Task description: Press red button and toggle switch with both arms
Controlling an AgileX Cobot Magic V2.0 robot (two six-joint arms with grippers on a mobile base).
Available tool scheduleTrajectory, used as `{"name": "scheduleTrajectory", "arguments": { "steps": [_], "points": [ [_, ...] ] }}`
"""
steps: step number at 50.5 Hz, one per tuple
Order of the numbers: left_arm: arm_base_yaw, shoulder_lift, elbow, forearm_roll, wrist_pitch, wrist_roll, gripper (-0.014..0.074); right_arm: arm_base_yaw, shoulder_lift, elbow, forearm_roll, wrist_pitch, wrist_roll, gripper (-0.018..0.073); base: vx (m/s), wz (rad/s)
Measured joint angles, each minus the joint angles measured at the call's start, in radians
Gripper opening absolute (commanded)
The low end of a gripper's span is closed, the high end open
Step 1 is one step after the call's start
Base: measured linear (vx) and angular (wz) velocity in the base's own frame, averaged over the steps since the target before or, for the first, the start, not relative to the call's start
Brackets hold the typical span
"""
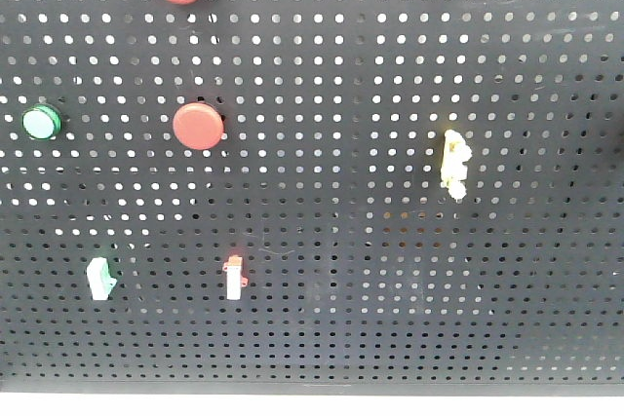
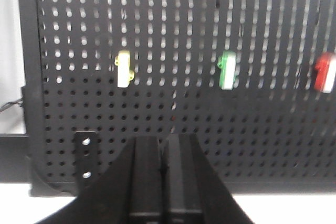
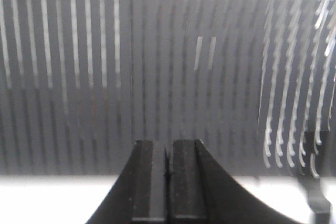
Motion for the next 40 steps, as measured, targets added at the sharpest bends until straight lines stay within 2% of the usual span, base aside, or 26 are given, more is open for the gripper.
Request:
{"name": "scheduleTrajectory", "arguments": {
  "steps": [8,12,22,29,34,40],
  "points": [
    [0.000,0.123,-0.218,0.043,0.050,0.083,0.0002,0.000,0.048,-0.264,-0.051,0.134,-0.005,-0.0003,0.00,-0.01],
    [0.000,0.288,-0.382,0.049,0.083,0.110,0.0002,0.000,0.146,-0.450,-0.068,0.167,-0.006,-0.0003,0.00,0.00],
    [0.000,0.648,-0.788,0.050,0.170,0.119,0.0002,0.000,0.389,-0.796,-0.074,0.264,-0.006,-0.0003,0.00,0.00],
    [0.000,0.782,-0.974,0.046,0.189,0.110,0.0002,0.000,0.510,-0.915,-0.071,0.313,0.000,-0.0003,0.00,0.00],
    [-0.005,0.821,-1.042,0.003,0.206,0.059,0.0002,0.000,0.551,-0.947,-0.065,0.318,0.009,-0.0003,0.00,0.00],
    [-0.051,0.840,-1.103,-0.045,0.215,0.043,0.0002,0.000,0.564,-0.951,-0.023,0.319,0.034,-0.0003,0.00,0.00]
  ]
}}
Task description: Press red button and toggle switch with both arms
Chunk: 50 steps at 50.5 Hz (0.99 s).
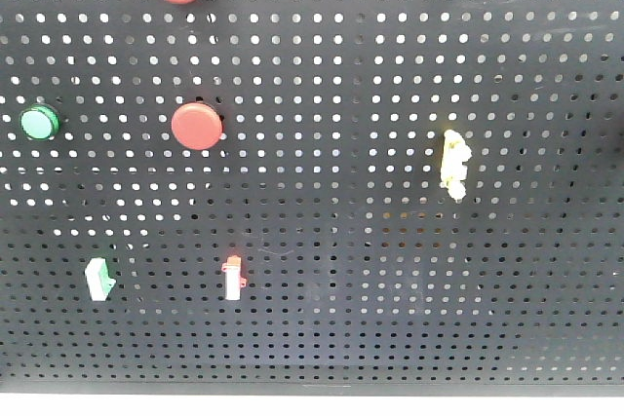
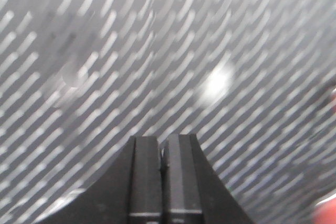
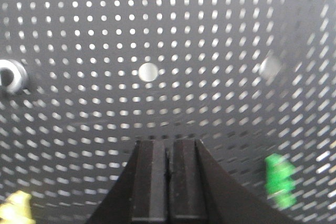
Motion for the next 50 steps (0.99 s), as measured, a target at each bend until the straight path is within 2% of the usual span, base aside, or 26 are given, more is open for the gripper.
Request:
{"name": "scheduleTrajectory", "arguments": {
  "steps": [8,17,22,26,35,50],
  "points": [
    [-0.154,0.055,-0.102,-0.013,0.017,0.064,0.0002,0.000,0.003,-0.001,0.039,0.003,0.005,-0.0003,0.00,0.00],
    [-0.383,0.190,-0.210,-0.013,0.086,0.223,0.0002,0.000,0.026,-0.001,0.042,0.006,0.000,-0.0003,0.00,0.00],
    [-0.453,0.280,-0.260,-0.014,0.105,0.273,0.0002,0.000,0.038,-0.001,0.042,0.010,0.000,-0.0003,0.00,0.00],
    [-0.473,0.352,-0.312,-0.014,0.125,0.288,0.0002,0.000,0.042,-0.001,0.042,0.019,0.000,-0.0003,0.00,0.00],
    [-0.476,0.450,-0.420,-0.004,0.151,0.292,0.0002,0.000,0.046,-0.001,0.042,0.048,-0.009,-0.0003,0.00,0.00],
    [-0.476,0.461,-0.464,0.030,0.171,0.293,0.0002,0.000,0.046,-0.001,0.041,0.066,-0.033,-0.0003,0.00,0.00]
  ]
}}
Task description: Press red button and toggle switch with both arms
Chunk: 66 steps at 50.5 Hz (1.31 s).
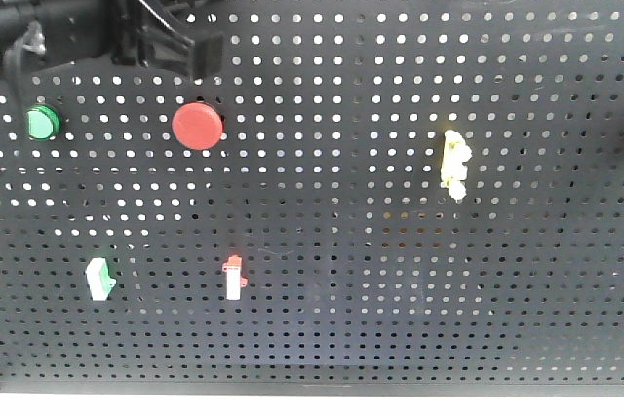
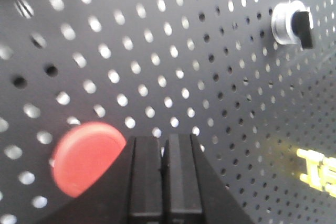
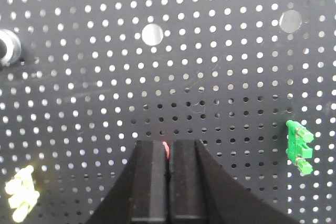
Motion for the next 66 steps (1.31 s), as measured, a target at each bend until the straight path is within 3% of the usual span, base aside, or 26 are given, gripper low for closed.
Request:
{"name": "scheduleTrajectory", "arguments": {
  "steps": [6,20,46,51,56,61,66],
  "points": [
    [0.008,0.003,0.000,0.019,0.009,-0.001,0.0002,0.000,0.000,0.000,-0.001,0.001,0.000,-0.0003,0.00,0.00],
    [0.096,0.029,0.000,0.018,-0.009,-0.050,0.0002,0.000,0.000,0.000,-0.001,0.010,-0.004,-0.0003,0.00,0.00],
    [0.109,-0.032,-0.005,-0.014,0.038,-0.052,0.0002,0.000,0.000,0.000,0.032,0.035,-0.003,-0.0003,0.00,0.00],
    [0.113,-0.111,0.012,-0.008,0.064,-0.052,0.0002,0.000,0.000,0.000,0.103,0.073,-0.028,-0.0003,0.00,0.00],
    [0.113,-0.197,0.083,-0.002,0.068,-0.052,0.0002,0.000,0.001,0.000,0.217,0.114,-0.135,-0.0003,0.00,0.00],
    [0.113,-0.281,0.209,0.010,0.068,-0.052,0.0002,0.000,0.014,-0.001,0.398,0.145,-0.313,-0.0003,0.00,0.00],
    [0.113,-0.366,0.354,0.013,0.063,-0.053,0.0002,0.000,0.062,-0.017,0.675,0.202,-0.550,-0.0003,0.00,0.00]
  ]
}}
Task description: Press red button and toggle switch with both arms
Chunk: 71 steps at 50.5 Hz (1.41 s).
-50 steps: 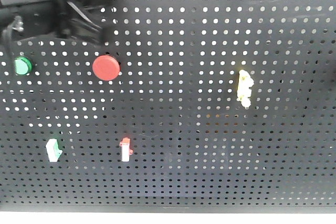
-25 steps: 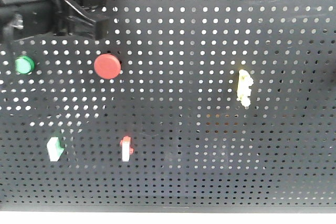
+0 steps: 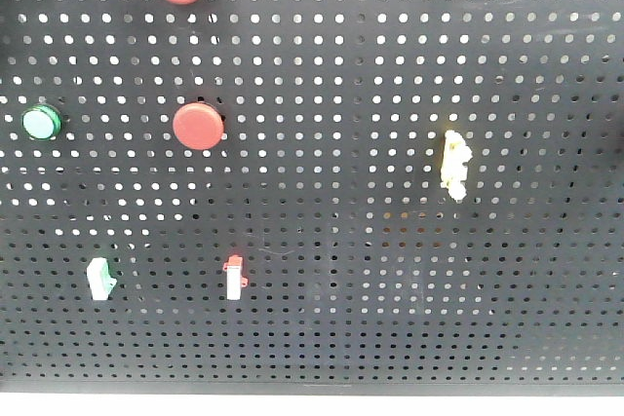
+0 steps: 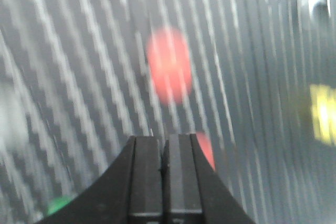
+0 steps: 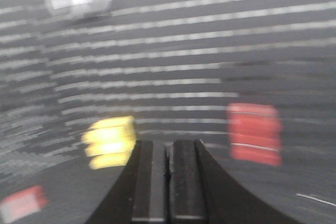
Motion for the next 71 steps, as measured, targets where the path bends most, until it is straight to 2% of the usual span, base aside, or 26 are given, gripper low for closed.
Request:
{"name": "scheduleTrajectory", "arguments": {
  "steps": [6,9,12,13,14,20,24,36,71],
  "points": [
    [0.000,-0.103,0.149,0.000,-0.030,-0.017,0.0002,0.000,0.098,-0.034,0.323,0.107,-0.295,-0.0003,0.00,0.00],
    [0.000,-0.154,0.211,0.000,-0.062,-0.032,0.0002,0.000,0.160,-0.062,0.466,0.149,-0.398,-0.0003,0.00,0.00],
    [0.000,-0.193,0.245,0.000,-0.081,-0.044,0.0002,0.013,0.225,-0.100,0.562,0.164,-0.457,-0.0003,0.00,0.00],
    [0.000,-0.204,0.252,0.000,-0.084,-0.047,0.0002,0.023,0.240,-0.115,0.581,0.164,-0.471,-0.0003,0.00,0.00],
    [0.000,-0.225,0.263,0.000,-0.097,-0.053,0.0002,0.115,0.361,-0.197,0.614,0.134,-0.506,-0.0003,0.00,0.00],
    [0.000,-0.226,0.263,0.000,-0.099,-0.070,0.0002,0.255,0.480,-0.290,0.553,0.039,-0.509,-0.0003,0.00,0.00],
    [0.000,-0.226,0.263,0.000,-0.100,-0.080,0.0002,0.300,0.533,-0.335,0.511,-0.026,-0.489,-0.0003,0.00,0.00],
    [0.000,-0.226,0.263,0.000,-0.100,-0.086,0.0002,0.310,0.614,-0.410,0.497,-0.145,-0.455,-0.0003,0.00,0.00],
    [0.000,-0.226,0.263,0.000,-0.100,-0.087,0.0002,0.310,0.650,-0.453,0.513,-0.158,-0.448,-0.0003,0.00,0.00]
  ]
}}
